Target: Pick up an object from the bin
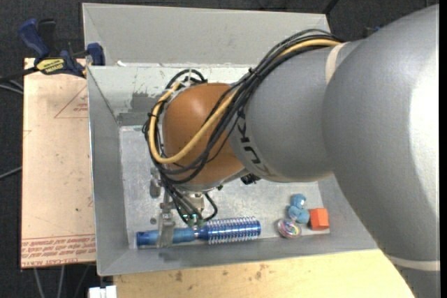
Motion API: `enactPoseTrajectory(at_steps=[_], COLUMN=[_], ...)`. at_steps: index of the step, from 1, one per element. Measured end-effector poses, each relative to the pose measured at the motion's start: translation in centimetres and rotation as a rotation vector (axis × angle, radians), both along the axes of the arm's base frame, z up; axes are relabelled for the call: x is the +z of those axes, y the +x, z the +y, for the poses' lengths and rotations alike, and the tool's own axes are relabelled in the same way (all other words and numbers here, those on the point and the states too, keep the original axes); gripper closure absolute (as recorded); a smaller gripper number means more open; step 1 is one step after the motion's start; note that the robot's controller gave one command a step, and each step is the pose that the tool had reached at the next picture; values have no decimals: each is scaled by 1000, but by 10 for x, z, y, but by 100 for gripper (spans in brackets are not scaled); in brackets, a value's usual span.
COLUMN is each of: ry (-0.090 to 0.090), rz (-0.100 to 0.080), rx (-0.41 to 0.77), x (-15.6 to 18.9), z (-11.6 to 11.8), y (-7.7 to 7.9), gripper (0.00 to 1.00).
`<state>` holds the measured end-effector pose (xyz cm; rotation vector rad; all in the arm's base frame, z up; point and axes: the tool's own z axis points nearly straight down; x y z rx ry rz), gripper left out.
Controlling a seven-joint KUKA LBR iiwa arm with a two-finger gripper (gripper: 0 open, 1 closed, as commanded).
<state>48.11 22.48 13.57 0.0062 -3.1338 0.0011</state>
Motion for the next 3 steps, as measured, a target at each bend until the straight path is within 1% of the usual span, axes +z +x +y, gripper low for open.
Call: enactPoseTrajectory(at_steps=[1,2,3], ry=[0,5,2], rz=[-10,-20,-7], rx=[47,-46,-48], x=[-64,-63,-65], z=[-66,-27,-28], y=[7,1,-2], gripper=[0,0,100])
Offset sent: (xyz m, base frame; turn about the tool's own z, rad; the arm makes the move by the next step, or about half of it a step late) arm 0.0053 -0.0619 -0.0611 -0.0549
